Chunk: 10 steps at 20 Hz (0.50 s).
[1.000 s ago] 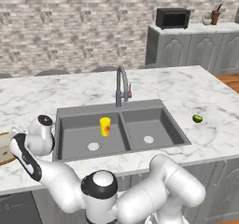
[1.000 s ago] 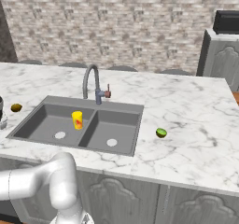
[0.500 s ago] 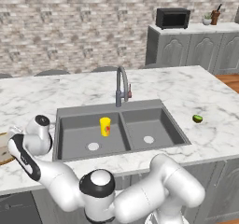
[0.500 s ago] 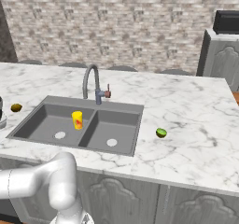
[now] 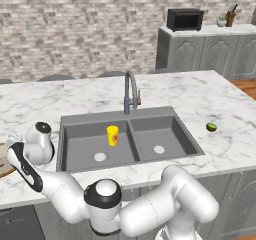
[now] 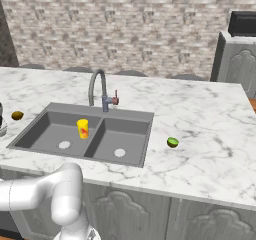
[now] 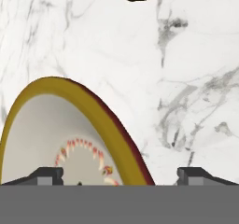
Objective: Remove the kiwi and lemon from the sink. Then move the bowl and cup from the counter to the sink for washing.
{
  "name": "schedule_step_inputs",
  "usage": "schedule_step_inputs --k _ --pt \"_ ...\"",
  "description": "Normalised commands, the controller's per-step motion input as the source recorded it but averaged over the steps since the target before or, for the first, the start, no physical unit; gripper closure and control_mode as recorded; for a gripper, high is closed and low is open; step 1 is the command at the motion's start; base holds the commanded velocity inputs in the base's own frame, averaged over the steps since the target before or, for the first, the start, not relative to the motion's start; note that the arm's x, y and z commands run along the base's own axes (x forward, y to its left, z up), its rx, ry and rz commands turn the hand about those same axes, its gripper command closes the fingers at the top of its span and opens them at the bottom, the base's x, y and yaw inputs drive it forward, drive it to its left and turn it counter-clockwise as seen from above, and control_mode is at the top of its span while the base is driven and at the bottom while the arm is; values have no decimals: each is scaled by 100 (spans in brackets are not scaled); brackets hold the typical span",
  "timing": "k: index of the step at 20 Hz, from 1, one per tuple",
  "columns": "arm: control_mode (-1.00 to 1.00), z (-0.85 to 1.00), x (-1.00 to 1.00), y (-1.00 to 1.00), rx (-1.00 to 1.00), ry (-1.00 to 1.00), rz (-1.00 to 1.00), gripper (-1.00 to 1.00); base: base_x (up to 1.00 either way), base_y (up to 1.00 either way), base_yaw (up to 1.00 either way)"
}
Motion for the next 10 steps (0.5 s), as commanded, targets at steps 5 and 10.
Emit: schedule_step_inputs --k 5,10 --pt "-100 -8 -5 2 -1 0 0 100 0 0 0" --pt "-100 -7 -5 0 -1 0 0 100 0 0 0"
